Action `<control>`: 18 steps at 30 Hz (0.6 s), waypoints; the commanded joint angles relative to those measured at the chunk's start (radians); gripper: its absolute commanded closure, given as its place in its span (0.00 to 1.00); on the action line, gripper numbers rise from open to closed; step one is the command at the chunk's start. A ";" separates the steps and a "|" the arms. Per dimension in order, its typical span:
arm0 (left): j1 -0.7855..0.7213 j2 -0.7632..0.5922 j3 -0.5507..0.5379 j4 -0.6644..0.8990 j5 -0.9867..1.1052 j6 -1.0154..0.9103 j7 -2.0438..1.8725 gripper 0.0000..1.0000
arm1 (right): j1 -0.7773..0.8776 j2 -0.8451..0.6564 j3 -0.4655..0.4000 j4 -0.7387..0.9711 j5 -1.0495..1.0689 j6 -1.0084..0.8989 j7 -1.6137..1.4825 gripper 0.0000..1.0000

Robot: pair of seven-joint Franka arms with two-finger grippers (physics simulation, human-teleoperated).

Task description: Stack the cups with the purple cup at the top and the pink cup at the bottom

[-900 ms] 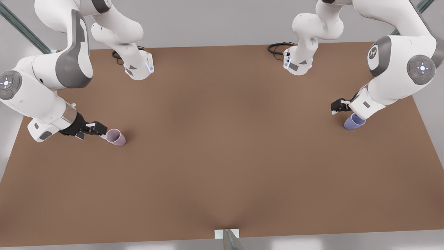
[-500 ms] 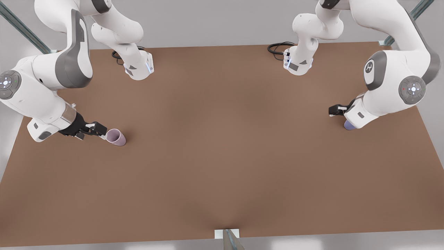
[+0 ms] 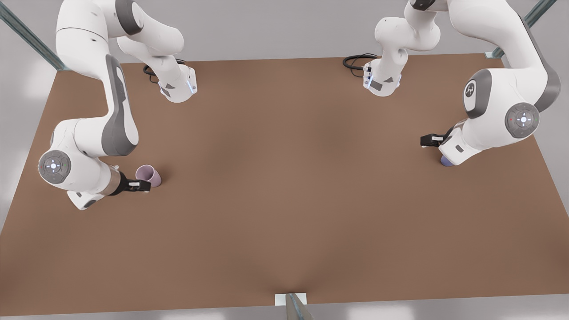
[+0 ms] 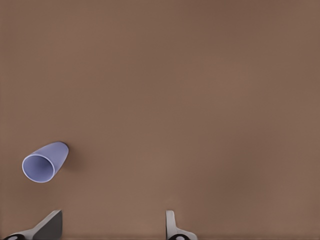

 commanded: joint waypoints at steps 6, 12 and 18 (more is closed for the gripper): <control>0.000 -0.001 0.000 -0.001 0.002 0.000 0.002 0.00 | -0.056 -0.139 -0.007 -0.260 -0.004 0.134 -0.079 0.00; 0.000 -0.001 0.000 -0.001 0.011 -0.008 0.002 0.00 | -0.096 -0.166 -0.006 -0.355 0.050 0.198 -0.197 0.00; 0.000 -0.004 0.000 0.008 0.011 0.001 0.001 0.00 | -0.152 -0.157 -0.007 -0.489 0.051 0.332 -0.314 0.00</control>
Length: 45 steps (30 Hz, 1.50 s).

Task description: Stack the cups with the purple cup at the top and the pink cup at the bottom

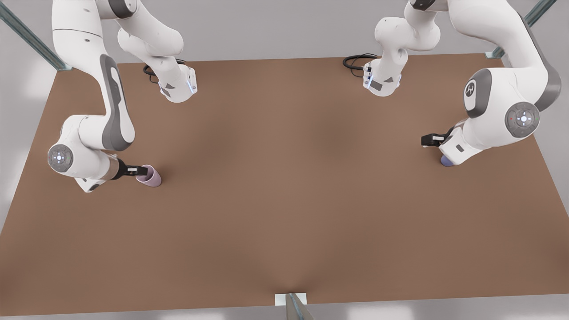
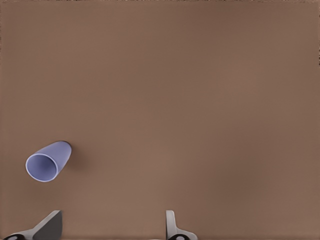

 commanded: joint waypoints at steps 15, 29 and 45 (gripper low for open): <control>0.000 -0.001 0.000 0.007 0.010 0.025 0.003 0.00 | -0.133 0.081 -0.002 -0.204 0.052 0.381 -0.497 0.00; 0.000 -0.067 0.002 0.010 0.013 0.021 0.012 0.00 | -0.134 0.155 -0.002 -0.206 0.059 0.375 -0.497 0.62; 0.000 -0.018 0.014 0.005 0.060 0.050 0.018 0.00 | 0.205 0.211 0.013 0.278 0.070 0.020 0.155 0.79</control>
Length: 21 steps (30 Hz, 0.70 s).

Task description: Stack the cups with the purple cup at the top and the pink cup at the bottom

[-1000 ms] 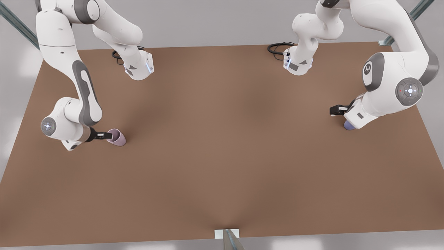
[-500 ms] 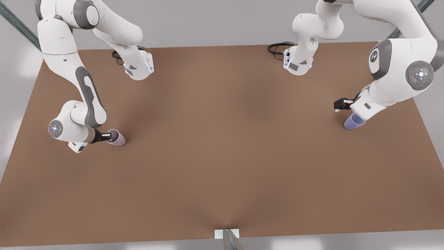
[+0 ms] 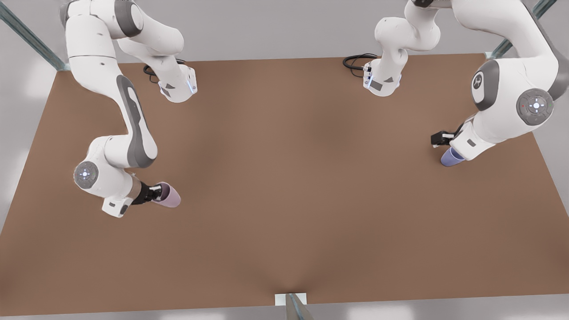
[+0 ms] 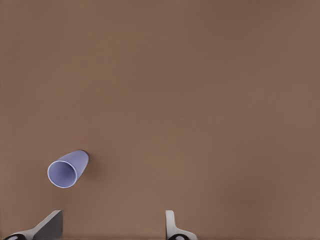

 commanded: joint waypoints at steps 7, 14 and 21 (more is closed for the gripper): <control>0.022 0.003 0.002 -0.002 0.010 -0.005 -0.008 0.00 | 0.524 0.466 0.003 0.797 0.012 -0.350 1.433 0.79; 0.237 0.012 0.074 -0.256 0.009 0.354 0.336 0.00 | 0.613 0.704 0.063 1.000 0.005 0.050 1.637 0.79; 0.372 0.035 0.117 -0.494 0.015 0.647 0.417 0.00 | 0.640 0.782 0.043 0.995 -0.083 0.260 1.605 0.79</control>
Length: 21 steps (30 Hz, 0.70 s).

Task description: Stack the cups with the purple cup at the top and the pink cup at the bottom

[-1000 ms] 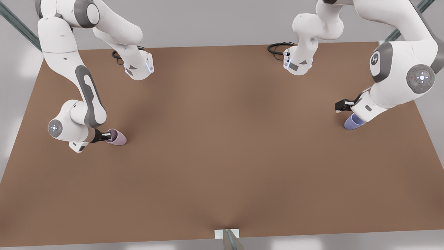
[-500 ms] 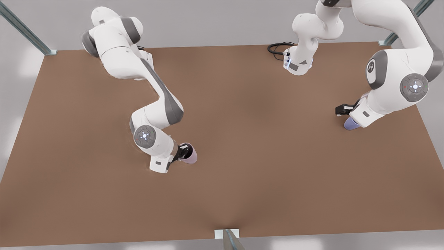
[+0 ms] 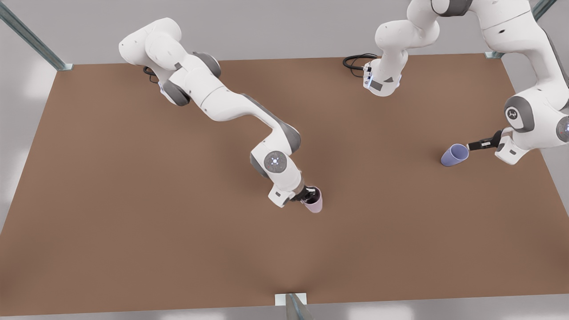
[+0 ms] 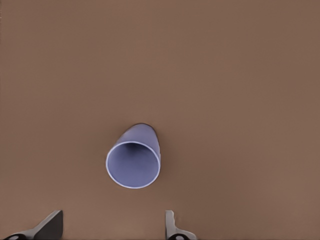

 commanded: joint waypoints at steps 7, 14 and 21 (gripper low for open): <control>0.079 0.055 0.025 -0.099 0.001 0.326 0.284 0.00 | 0.000 0.012 0.034 -0.007 -0.021 0.083 0.561 0.79; 0.079 0.094 0.026 -0.192 0.001 0.446 0.283 0.00 | -0.004 0.031 0.077 -0.009 -0.016 -0.069 0.411 0.79; 0.083 0.129 0.025 -0.193 -0.008 0.438 0.283 0.00 | 0.002 0.031 0.077 -0.032 -0.019 -0.124 0.403 0.00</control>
